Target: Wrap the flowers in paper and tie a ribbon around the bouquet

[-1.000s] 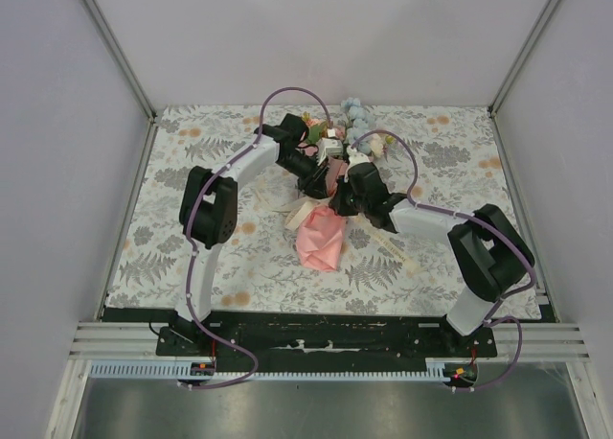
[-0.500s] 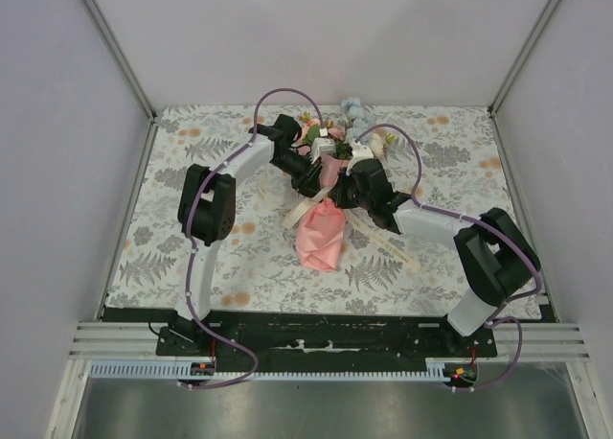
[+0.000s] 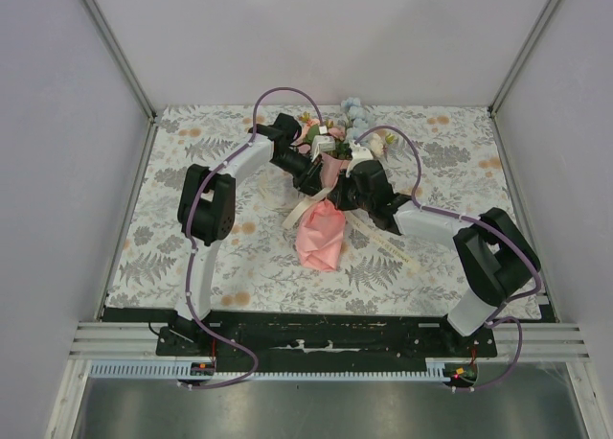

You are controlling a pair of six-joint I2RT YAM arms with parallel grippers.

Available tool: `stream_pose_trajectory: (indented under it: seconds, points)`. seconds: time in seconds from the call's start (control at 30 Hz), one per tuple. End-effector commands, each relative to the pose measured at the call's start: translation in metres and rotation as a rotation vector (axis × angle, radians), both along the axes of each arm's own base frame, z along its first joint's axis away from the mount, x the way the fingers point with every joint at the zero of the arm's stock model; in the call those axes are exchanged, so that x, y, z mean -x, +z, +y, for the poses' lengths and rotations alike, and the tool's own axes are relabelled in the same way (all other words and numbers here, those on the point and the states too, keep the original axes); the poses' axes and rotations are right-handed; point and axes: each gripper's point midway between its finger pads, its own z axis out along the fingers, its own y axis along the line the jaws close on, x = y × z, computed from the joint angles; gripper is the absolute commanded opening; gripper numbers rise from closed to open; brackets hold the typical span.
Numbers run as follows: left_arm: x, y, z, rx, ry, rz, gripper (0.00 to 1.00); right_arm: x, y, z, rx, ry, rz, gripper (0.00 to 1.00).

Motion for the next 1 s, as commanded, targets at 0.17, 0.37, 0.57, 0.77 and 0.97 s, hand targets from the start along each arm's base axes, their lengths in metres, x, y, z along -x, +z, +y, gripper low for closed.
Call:
stream_pose_trajectory:
  seconds: [0.17,0.37,0.57,0.77,0.97]
  points:
    - [-0.003,0.022,-0.007,0.074,0.002,-0.015,0.13,-0.007,0.011,0.002,-0.025,-0.006,-0.042,0.00]
    - [-0.006,0.019,0.000,0.036,0.021,-0.017,0.02,-0.004,0.017,-0.006,0.000,0.015,-0.045,0.08]
    - [-0.016,0.024,0.003,0.024,0.081,0.010,0.02,0.011,0.050,-0.016,0.071,0.161,-0.235,0.60]
    - [-0.027,0.025,0.000,-0.007,0.163,0.070,0.02,0.036,0.065,0.000,0.148,0.475,-0.410,0.65]
    - [-0.027,0.022,-0.003,-0.015,0.203,0.143,0.02,0.055,0.073,0.039,0.250,0.716,-0.546,0.63]
